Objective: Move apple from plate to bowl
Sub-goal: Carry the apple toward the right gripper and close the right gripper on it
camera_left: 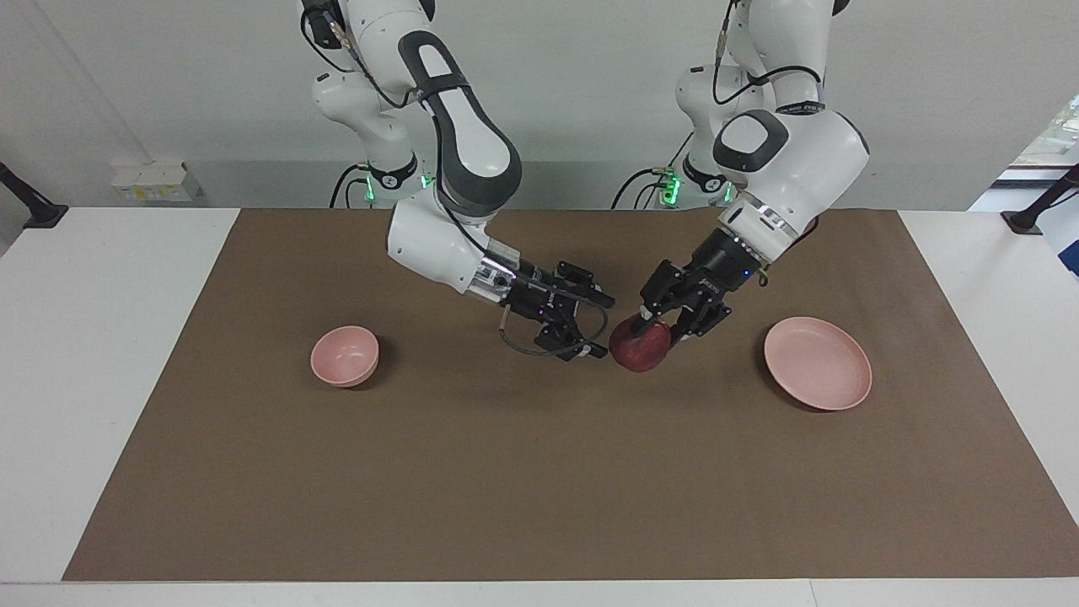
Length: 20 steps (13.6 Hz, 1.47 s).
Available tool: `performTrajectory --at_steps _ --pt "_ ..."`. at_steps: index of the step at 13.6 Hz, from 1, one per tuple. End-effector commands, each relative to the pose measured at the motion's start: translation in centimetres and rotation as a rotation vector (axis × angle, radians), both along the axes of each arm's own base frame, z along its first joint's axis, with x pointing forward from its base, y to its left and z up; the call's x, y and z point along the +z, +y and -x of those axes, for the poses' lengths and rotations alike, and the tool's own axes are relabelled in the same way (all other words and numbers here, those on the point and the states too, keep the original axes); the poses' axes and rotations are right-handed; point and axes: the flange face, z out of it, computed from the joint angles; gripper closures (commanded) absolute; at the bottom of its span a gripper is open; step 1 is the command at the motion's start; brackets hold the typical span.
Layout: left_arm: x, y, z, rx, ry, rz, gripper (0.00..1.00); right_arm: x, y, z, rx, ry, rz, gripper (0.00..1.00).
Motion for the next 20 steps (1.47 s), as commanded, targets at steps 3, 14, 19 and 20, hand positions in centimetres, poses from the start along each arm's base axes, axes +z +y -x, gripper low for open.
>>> performTrajectory --at_steps 3,14,19,20 --pt "-0.1 -3.0 1.5 -0.069 0.07 -0.002 1.0 0.5 -1.1 -0.9 0.082 -0.099 0.015 0.0" --pt "-0.1 -4.7 3.0 -0.115 0.161 0.008 1.0 1.0 -1.9 -1.3 0.101 -0.109 0.008 1.0" --pt "-0.1 -5.2 3.3 -0.079 0.204 0.026 0.2 1.1 -1.9 -1.4 0.106 -0.118 0.012 1.0" --pt "-0.1 -5.2 3.3 -0.073 0.216 0.028 0.19 1.0 -2.0 -1.4 0.107 -0.12 0.015 1.0"
